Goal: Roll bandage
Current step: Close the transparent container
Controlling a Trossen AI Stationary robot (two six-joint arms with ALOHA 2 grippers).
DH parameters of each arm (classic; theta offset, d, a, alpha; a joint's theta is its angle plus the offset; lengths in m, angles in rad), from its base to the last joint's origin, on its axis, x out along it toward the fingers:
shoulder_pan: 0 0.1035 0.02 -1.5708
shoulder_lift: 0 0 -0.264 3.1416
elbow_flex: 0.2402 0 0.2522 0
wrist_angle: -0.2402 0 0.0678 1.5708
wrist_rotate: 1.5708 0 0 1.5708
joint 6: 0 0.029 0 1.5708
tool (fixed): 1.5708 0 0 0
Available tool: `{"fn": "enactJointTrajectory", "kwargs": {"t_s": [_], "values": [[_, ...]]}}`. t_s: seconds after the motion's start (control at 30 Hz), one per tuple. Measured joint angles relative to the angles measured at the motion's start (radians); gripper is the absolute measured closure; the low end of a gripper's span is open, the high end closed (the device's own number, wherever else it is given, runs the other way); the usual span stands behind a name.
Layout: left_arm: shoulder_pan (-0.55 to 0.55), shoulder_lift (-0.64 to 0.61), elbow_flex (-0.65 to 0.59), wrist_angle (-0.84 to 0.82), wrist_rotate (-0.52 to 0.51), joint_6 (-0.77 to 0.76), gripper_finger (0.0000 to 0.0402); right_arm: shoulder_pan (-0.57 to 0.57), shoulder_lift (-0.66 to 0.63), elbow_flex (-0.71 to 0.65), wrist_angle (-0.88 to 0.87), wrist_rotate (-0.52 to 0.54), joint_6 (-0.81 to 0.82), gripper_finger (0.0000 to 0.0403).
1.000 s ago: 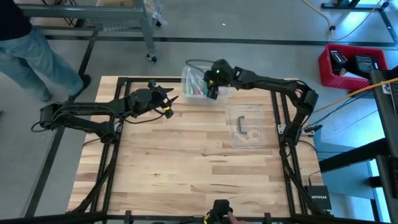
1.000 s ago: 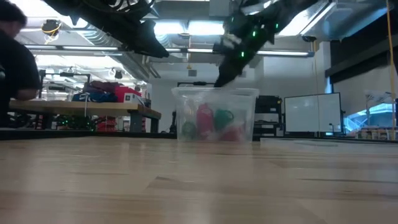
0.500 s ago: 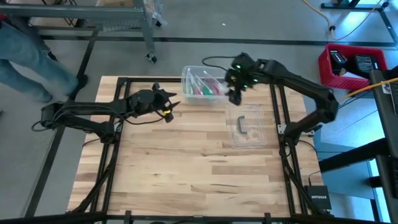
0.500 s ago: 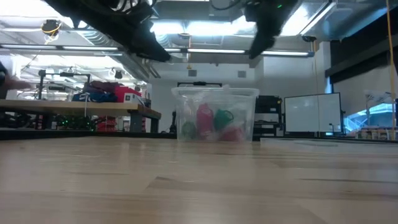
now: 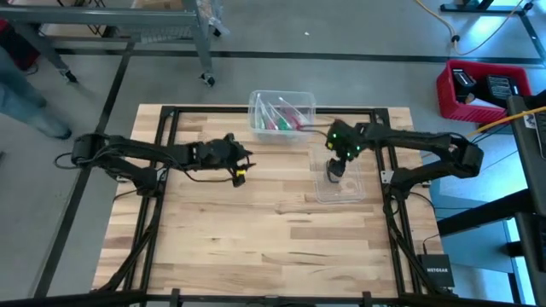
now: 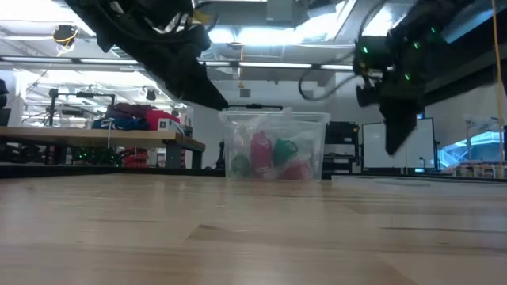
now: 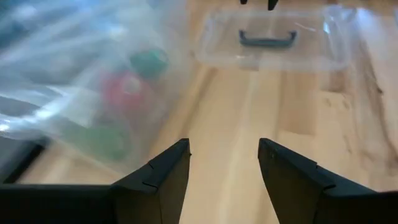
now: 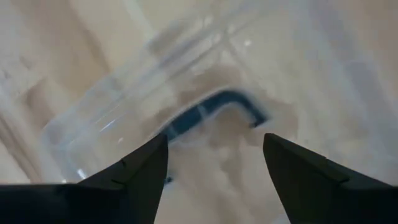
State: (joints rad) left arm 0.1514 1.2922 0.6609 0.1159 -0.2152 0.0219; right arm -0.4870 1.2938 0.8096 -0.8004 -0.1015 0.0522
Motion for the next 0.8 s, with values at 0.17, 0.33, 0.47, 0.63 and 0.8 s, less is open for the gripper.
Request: {"fn": "enactJointTrajectory", "kwargs": {"t_s": [0.17,0.33,0.47,0.63,0.8], "values": [[-0.064,0.066,0.0,0.014,-0.003,-0.069,0.0219,0.078,0.009,-0.094,0.102,-0.045,0.04,0.0136],[-0.118,0.11,0.0,0.066,-0.009,-0.138,0.0219,0.173,0.018,-0.087,0.212,0.027,0.099,0.0136],[-0.157,0.126,0.0,0.056,-0.022,-0.18,0.0219,0.203,0.055,-0.088,0.225,0.082,0.134,0.0136],[-0.205,0.126,0.0,0.053,-0.024,-0.147,0.0219,0.255,0.133,-0.107,0.297,0.05,0.159,0.0136],[-0.259,0.13,0.0,0.056,-0.024,-0.071,0.0219,0.341,0.204,-0.107,0.401,0.04,0.164,0.0136]]}}
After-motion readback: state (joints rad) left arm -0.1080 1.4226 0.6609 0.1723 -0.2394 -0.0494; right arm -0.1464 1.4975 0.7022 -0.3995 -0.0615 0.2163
